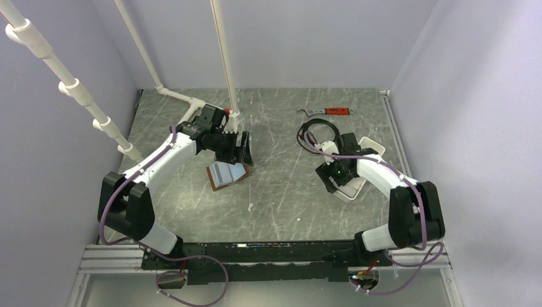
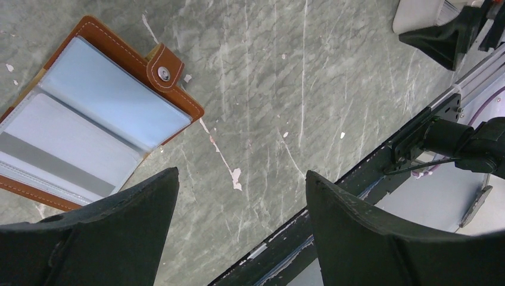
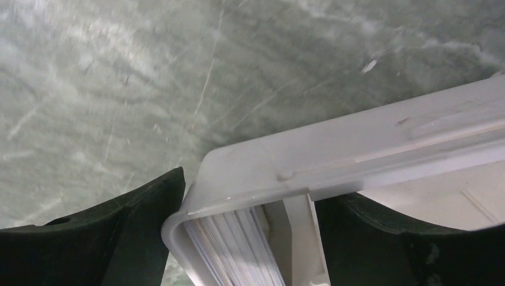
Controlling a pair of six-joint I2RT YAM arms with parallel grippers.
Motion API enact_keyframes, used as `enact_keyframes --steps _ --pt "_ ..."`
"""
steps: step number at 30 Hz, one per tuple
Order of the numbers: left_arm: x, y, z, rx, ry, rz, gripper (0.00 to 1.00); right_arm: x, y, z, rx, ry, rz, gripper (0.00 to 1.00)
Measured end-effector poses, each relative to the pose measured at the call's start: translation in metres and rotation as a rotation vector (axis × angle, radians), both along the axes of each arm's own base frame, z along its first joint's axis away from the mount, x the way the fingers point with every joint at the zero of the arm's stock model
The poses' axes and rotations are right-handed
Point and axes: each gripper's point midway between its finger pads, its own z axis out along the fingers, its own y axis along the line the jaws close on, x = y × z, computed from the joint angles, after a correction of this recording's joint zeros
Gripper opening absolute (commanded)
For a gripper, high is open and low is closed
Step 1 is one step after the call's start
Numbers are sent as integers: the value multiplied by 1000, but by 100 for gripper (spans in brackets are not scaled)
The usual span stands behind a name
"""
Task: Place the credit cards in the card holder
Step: Move the storage box to the center of the board.
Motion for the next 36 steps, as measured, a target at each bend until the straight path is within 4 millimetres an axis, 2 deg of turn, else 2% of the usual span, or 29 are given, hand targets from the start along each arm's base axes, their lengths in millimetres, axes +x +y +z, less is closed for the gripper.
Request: enact_keyframes --steps 5,11,15,18,20,24,28,30,36 --pt "1 0 -2 5 3 2 83 25 9 -6 21 18 -126 83" --pt "2 1 -9 19 16 1 83 59 11 -16 10 5 -307 88" --pt "2 2 -12 27 21 2 83 82 16 -13 31 -11 -434 89" --pt "3 2 -13 31 19 4 83 101 28 -9 97 -4 -497 89" --pt "3 3 -13 33 18 5 83 109 37 -3 169 9 -517 94" --pt "3 3 -13 34 16 3 83 108 39 5 255 28 -551 99" --pt "3 2 -13 32 16 2 83 90 29 12 290 37 -558 100" --pt "3 2 -13 31 17 1 83 82 28 13 295 49 -530 98" --pt "2 1 -13 30 17 -3 83 67 42 10 353 105 -398 93"
